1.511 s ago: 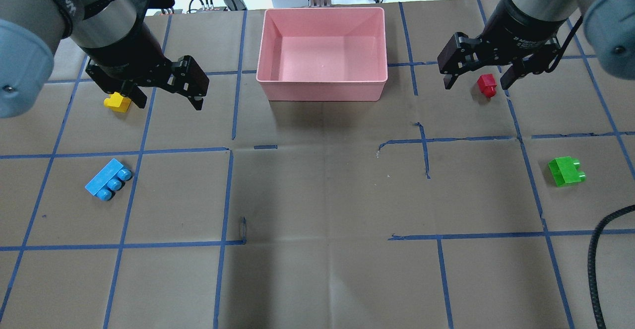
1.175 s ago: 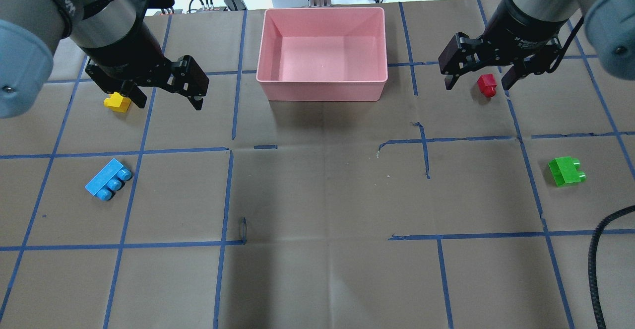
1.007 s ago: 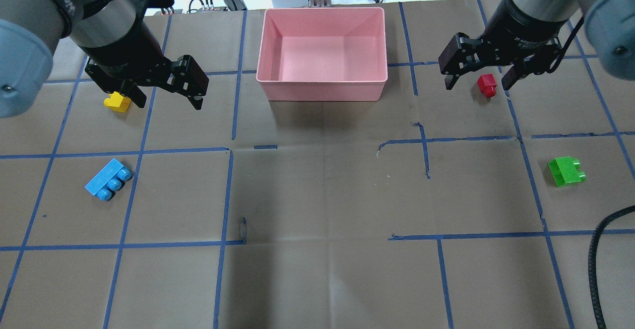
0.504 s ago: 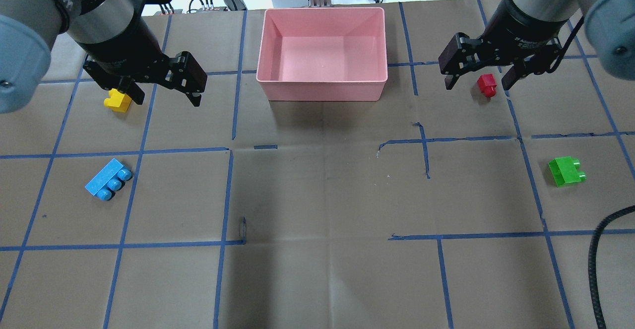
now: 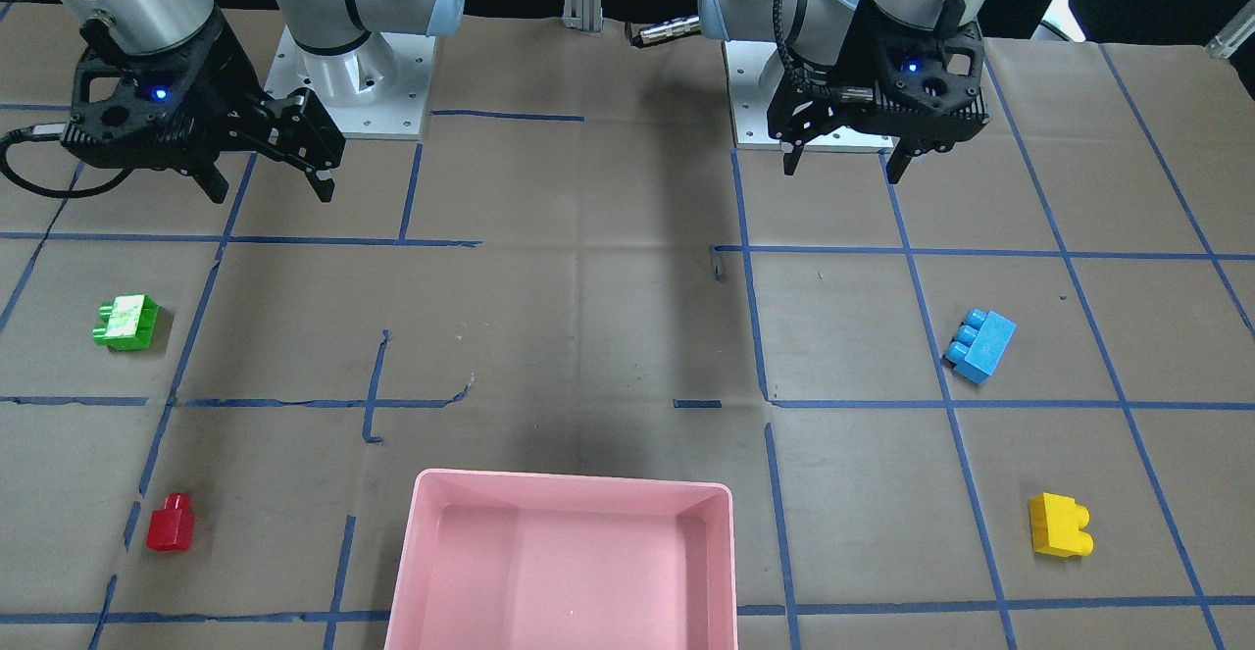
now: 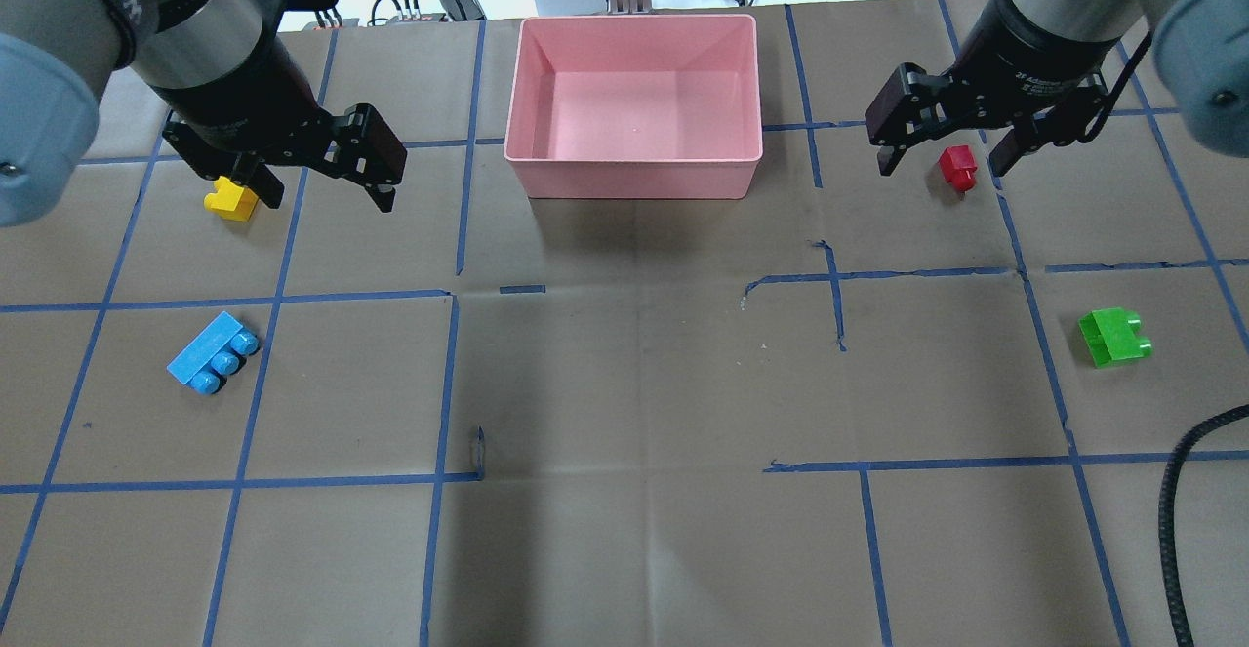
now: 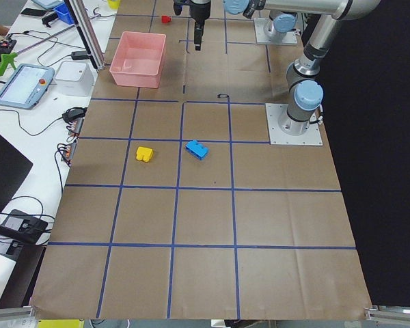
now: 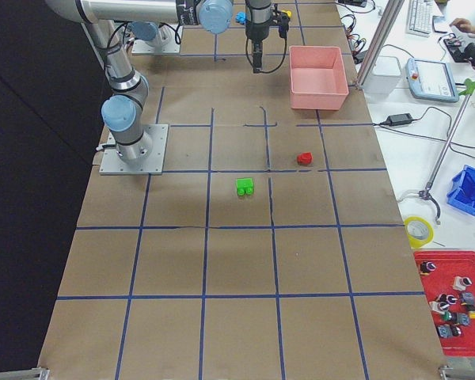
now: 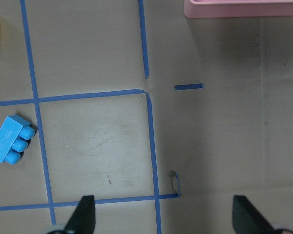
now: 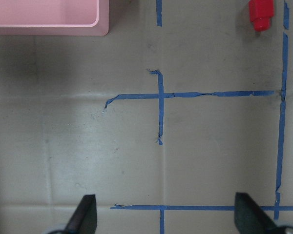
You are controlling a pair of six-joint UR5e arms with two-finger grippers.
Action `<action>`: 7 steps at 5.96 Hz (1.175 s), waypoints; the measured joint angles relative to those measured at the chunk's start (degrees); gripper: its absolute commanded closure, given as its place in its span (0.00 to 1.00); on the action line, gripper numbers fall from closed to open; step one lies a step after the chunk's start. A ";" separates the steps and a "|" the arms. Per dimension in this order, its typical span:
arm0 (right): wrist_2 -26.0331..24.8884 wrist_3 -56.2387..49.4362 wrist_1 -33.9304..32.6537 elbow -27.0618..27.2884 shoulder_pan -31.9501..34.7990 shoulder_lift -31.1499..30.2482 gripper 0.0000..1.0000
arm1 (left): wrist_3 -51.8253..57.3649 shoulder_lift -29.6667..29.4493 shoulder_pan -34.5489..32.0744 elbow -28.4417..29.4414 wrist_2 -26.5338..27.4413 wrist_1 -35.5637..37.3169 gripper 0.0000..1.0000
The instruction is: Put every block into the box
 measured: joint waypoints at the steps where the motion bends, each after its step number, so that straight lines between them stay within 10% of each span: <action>1: -0.09 -0.76 0.14 0.03 -0.50 -0.34 0.00 | 0.93 0.22 0.45 -0.27 0.05 0.00 0.00; 7: -2.13 -19.31 -2.34 4.78 -19.06 -7.20 0.00 | 43.57 0.73 29.89 -5.68 0.30 1.28 0.00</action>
